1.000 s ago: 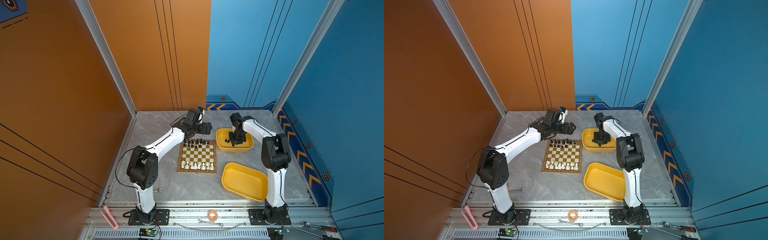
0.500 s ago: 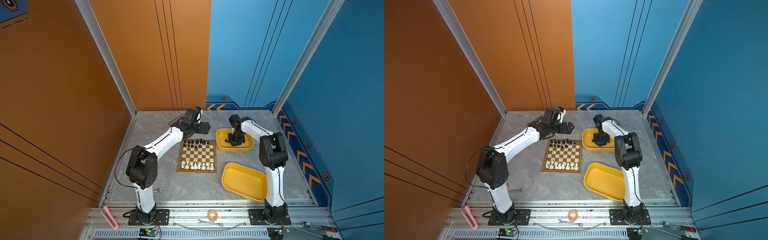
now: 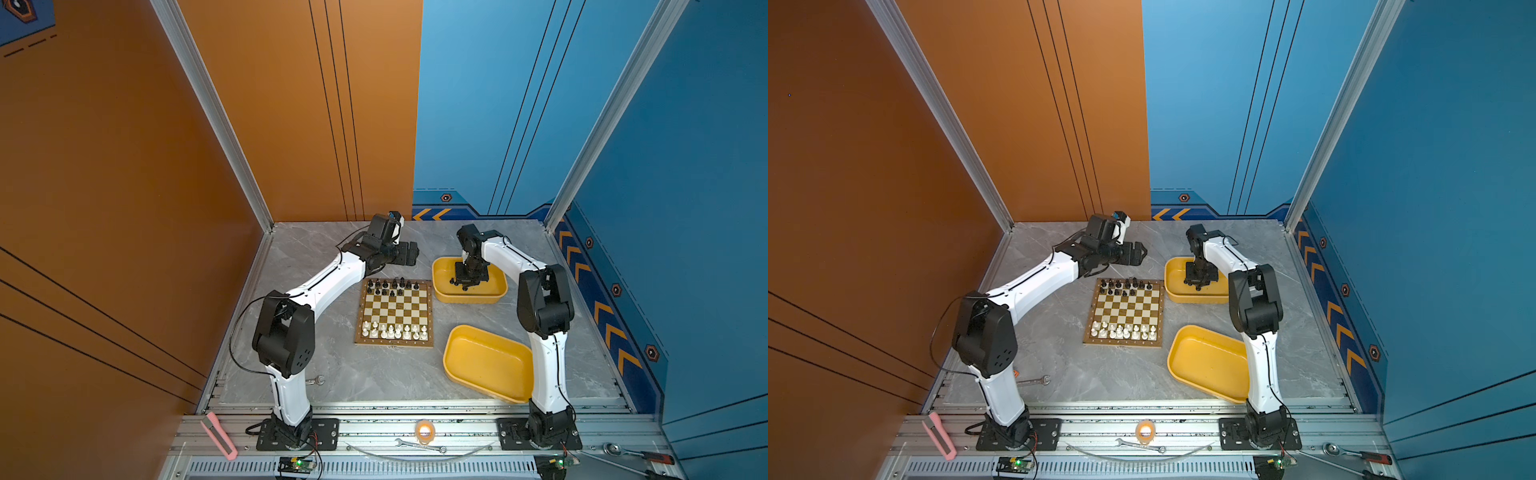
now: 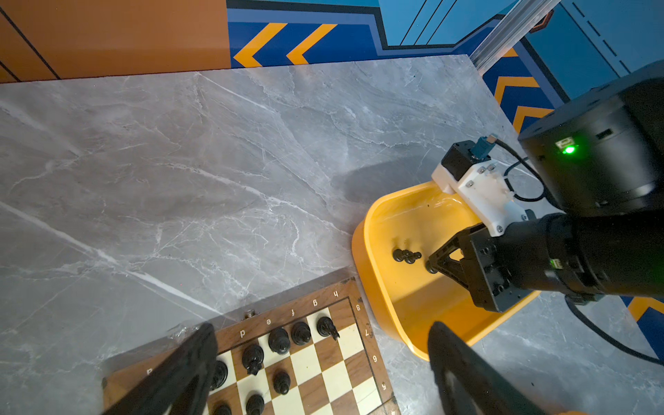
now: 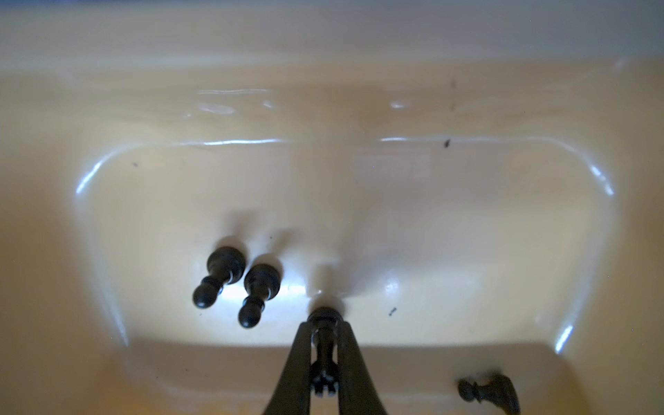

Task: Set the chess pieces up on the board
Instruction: 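Lower the right gripper into the tub and close on a black pawn, then lift the black pawn with the right gripper and carry it over the board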

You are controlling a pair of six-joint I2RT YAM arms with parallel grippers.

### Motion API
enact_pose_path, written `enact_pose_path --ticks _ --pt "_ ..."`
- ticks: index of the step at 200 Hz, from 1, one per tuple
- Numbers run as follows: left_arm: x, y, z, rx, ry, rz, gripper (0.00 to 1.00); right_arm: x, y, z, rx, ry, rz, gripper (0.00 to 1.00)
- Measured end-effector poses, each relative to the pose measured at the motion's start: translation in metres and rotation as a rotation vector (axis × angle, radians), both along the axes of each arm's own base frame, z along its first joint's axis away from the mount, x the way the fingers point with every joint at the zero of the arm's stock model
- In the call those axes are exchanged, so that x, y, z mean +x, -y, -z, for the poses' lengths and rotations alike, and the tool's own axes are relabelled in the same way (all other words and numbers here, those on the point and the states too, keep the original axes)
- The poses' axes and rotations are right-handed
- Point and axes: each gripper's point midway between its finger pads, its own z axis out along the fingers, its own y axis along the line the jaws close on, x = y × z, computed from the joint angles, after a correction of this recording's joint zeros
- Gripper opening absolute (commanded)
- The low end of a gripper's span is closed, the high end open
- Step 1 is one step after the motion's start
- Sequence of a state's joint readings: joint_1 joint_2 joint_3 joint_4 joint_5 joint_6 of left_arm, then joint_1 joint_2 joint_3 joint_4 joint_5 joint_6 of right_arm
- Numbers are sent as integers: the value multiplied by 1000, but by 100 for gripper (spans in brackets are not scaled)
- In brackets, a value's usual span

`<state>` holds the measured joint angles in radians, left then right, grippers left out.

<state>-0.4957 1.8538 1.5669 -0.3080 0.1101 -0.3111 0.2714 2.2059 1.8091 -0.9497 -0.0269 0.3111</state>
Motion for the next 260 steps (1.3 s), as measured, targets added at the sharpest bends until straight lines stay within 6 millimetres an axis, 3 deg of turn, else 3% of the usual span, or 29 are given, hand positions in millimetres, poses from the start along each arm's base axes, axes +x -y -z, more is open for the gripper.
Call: enact_pose_path --ticks 42,67,106,129,149,199,260 --pt "1 -2 2 2 -3 -4 92 13 -3 -17 11 45 0 9" --pt "4 -6 2 2 -3 -13 92 27 -10 -46 25 104 -6 9" --pt "4 -21 8 12 -14 -36 92 50 -40 -105 71 246 -47 9" --pt "-2 -34 9 17 -20 -51 92 54 -65 -123 97 292 -86 9" --pt "-8 -45 7 15 -18 -65 92 50 -85 -117 106 281 -116 9" --pt "-26 -68 6 10 -8 -94 92 29 -126 -73 90 178 -182 8" --pt "-36 -92 15 11 -16 -133 92 12 -141 -53 84 121 -214 8"
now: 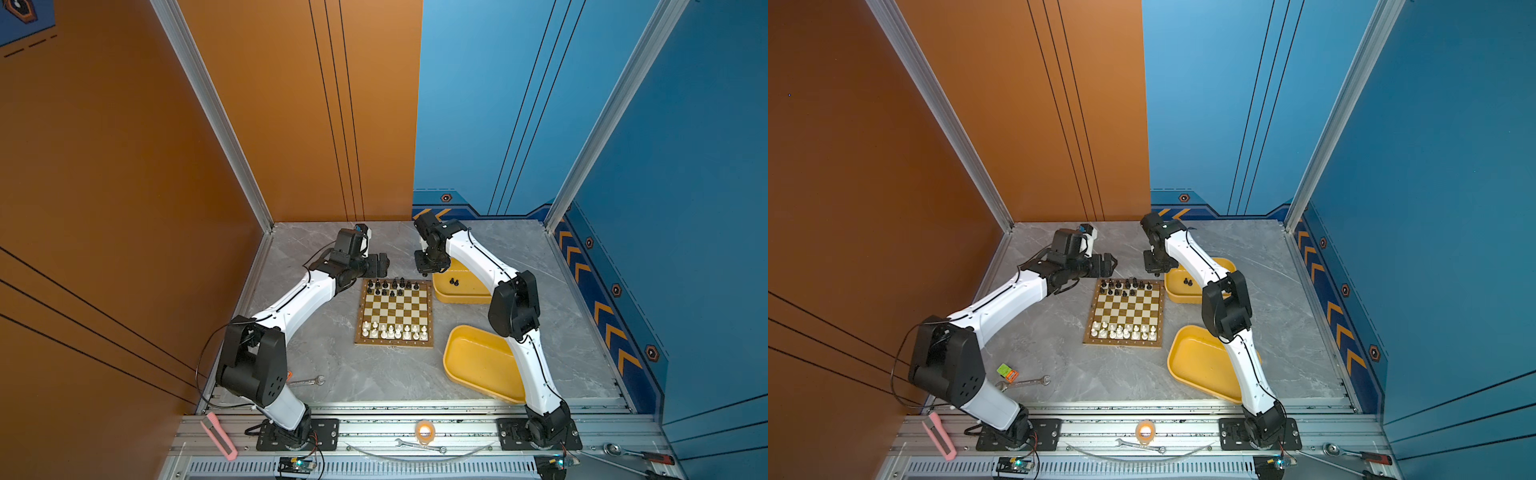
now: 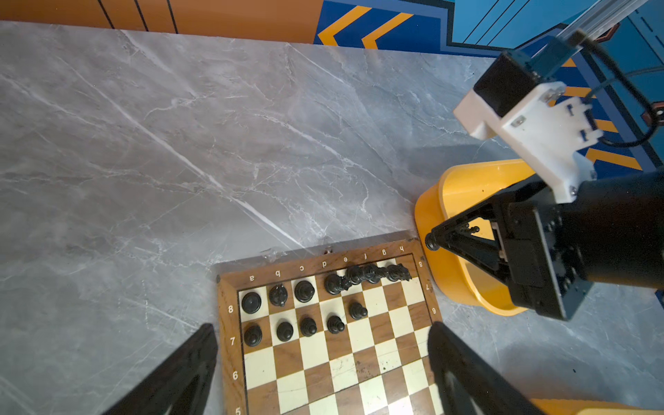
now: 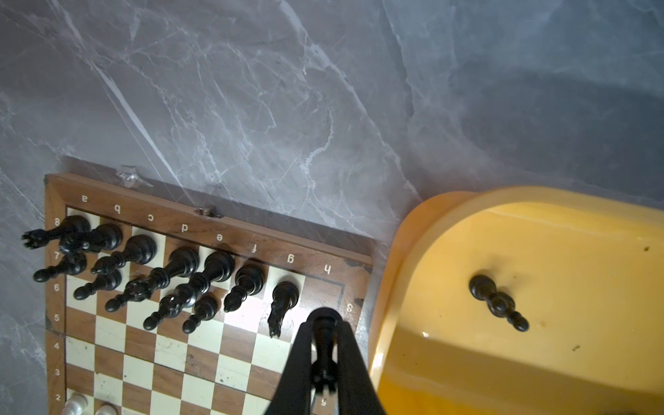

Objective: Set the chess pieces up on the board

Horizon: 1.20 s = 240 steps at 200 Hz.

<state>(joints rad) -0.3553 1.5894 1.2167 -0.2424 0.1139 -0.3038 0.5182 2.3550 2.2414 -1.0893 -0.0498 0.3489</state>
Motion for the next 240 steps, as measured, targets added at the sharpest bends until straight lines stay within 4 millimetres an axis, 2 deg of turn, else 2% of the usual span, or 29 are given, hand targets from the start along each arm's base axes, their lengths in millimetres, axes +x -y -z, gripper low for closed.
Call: enact_pose_path --ticks 134,240 --pt "2 -5 -7 -15 19 -6 92 -22 -1 39 -50 -96 -14 9" --pt "2 -6 -7 -14 19 -9 92 -21 -1 45 -47 -108 -13 9"
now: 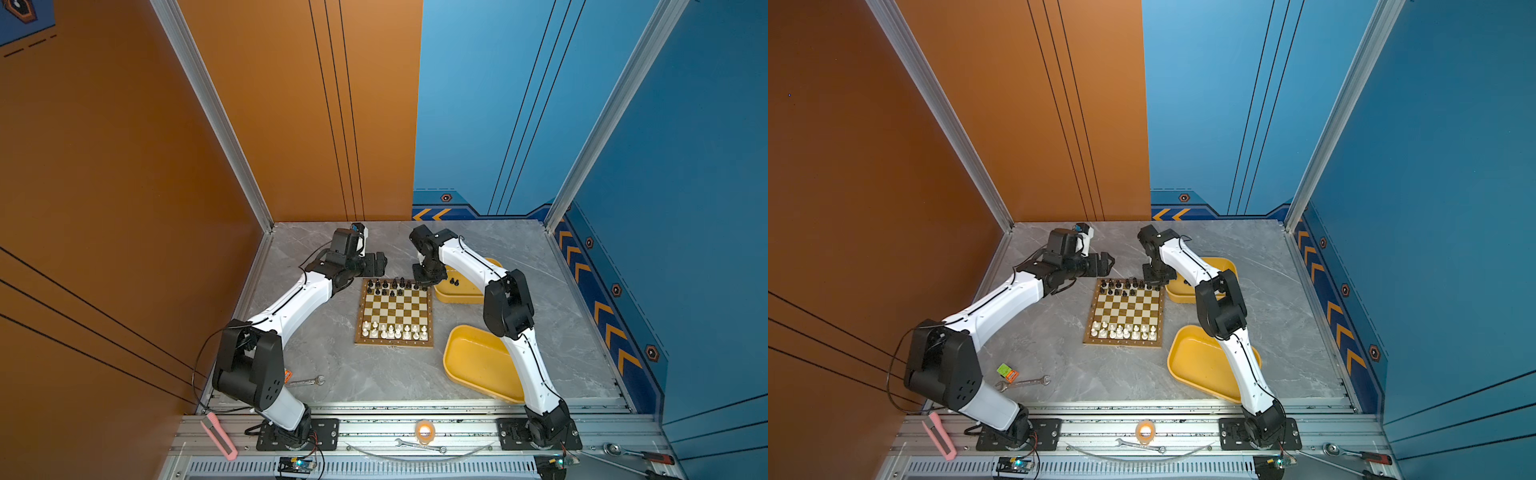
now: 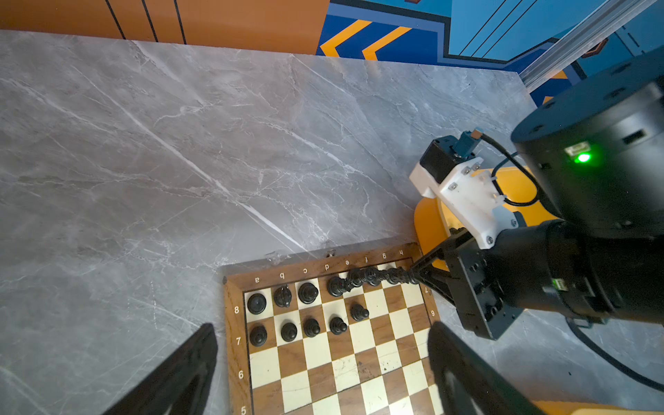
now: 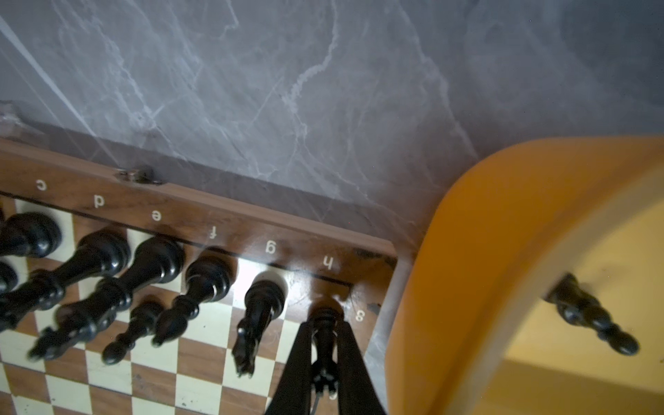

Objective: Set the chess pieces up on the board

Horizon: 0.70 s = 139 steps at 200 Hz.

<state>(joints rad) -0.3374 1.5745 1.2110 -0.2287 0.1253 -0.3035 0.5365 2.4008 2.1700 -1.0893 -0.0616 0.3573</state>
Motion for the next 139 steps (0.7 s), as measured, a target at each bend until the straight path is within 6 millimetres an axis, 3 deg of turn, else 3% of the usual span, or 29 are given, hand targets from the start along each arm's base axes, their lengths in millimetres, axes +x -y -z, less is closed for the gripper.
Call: enact_pose_path --ticks 86,139 --pt "2 -5 0 -4 -1 -8 92 7 -7 -1 23 9 0 10" --pt "4 -9 0 -7 -2 -17 92 8 -6 0 24 10 10 26"
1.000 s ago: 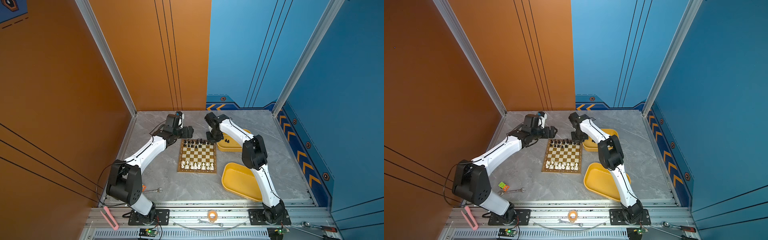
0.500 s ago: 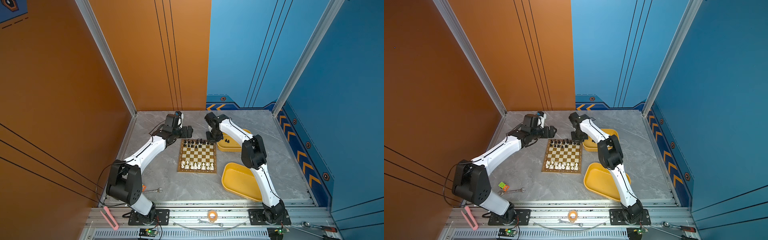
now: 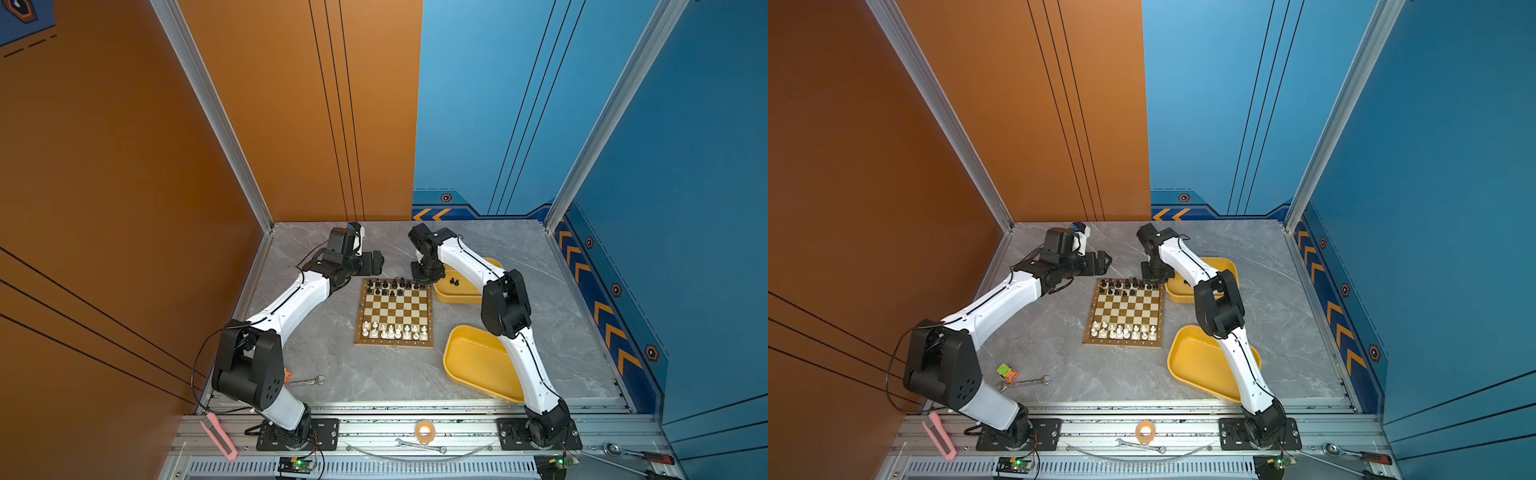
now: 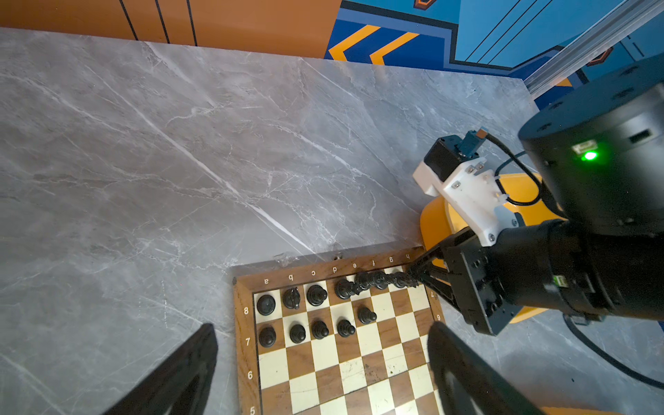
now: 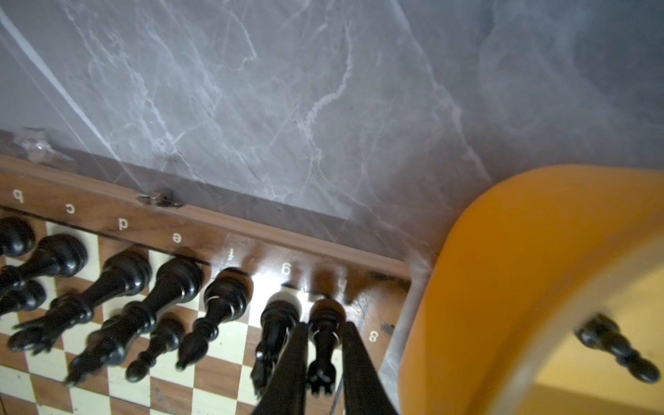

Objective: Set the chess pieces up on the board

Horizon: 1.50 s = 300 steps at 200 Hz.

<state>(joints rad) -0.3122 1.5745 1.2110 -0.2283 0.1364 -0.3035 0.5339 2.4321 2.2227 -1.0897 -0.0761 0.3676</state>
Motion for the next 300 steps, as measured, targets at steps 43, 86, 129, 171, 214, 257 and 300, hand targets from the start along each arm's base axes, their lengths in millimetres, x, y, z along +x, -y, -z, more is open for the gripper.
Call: enact_pose_path --ticks 43,86,129,171,214,257,300 --pt "0 1 0 -4 -1 5 92 3 5 0 -1 0 10 35" --pt "0 1 0 -5 -1 6 92 18 8 -15 21 44 29 40" --pt "-1 2 0 -5 0 7 92 43 15 -55 52 155 61 35" --pt "-1 17 0 -5 0 38 92 55 62 -70 0 192 132 26" --pt "-3 40 -2 -3 6 84 92 45 111 -33 -110 102 161 25" --pt "-3 45 0 8 6 81 92 29 116 -10 -142 38 132 25" --pt "-2 55 1 21 9 86 92 29 118 -4 -130 28 127 20"
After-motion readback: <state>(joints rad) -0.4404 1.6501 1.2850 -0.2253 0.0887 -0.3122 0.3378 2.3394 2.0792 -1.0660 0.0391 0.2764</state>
